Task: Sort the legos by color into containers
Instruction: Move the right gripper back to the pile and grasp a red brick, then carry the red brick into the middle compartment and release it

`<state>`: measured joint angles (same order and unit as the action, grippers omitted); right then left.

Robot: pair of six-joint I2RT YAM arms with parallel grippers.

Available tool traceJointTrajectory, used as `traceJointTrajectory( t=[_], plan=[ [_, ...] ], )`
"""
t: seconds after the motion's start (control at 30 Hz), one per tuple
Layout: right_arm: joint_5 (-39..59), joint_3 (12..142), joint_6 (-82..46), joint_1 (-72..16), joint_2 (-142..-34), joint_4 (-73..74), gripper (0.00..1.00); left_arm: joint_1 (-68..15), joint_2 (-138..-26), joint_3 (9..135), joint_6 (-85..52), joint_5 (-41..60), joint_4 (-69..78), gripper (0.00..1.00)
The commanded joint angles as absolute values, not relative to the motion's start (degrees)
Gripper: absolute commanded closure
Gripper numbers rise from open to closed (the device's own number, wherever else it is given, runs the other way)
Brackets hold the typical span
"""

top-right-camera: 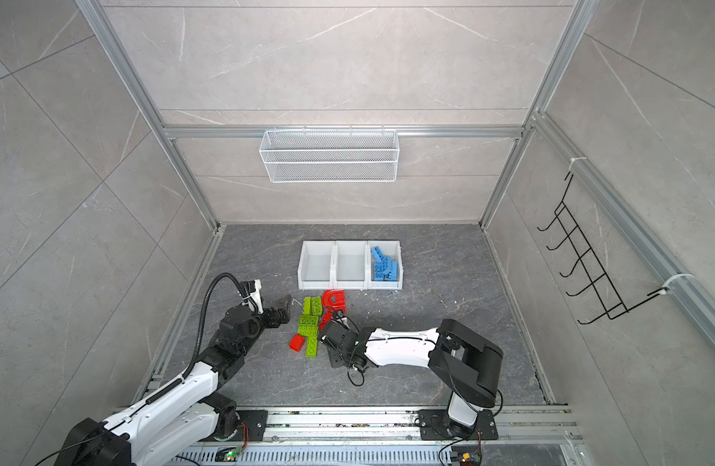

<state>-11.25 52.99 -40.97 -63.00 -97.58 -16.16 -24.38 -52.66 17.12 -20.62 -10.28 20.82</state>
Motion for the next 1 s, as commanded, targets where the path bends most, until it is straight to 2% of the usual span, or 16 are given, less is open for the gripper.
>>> traceJointTrajectory(
  t=[0.0,0.17,0.23,0.43,0.67,0.8,0.97],
  plan=[
    [-13.92,51.32,-42.43,-63.28,-95.60,-17.67,0.44,-24.26,-53.37,18.11,-20.72,-9.33,23.38,0.01],
    [-14.21,50.43,-43.35,-63.28,-94.31,-17.10,0.51,-24.25,-53.42,18.38,-20.27,-8.91,22.91,0.01],
    [-14.41,50.78,-43.22,-63.28,-94.07,-17.49,0.58,-24.26,-52.59,17.91,-19.81,-9.80,22.94,0.01],
    [-15.27,51.61,-42.06,-63.28,-92.09,-19.23,0.64,-24.26,-51.85,18.12,-18.77,-10.85,21.75,0.01],
    [-18.83,54.14,-36.46,-62.23,-87.19,-22.61,0.73,-24.22,-56.15,18.67,-18.04,-11.97,22.97,0.01],
    [-17.20,56.50,-30.91,-57.61,-84.99,-23.92,0.75,-24.23,-57.97,18.77,-19.16,-12.75,23.35,0.01],
    [-9.74,61.55,-23.79,-47.18,-86.18,-22.83,0.75,-24.24,-57.82,18.66,-19.26,-11.94,23.53,0.01]
  ],
)
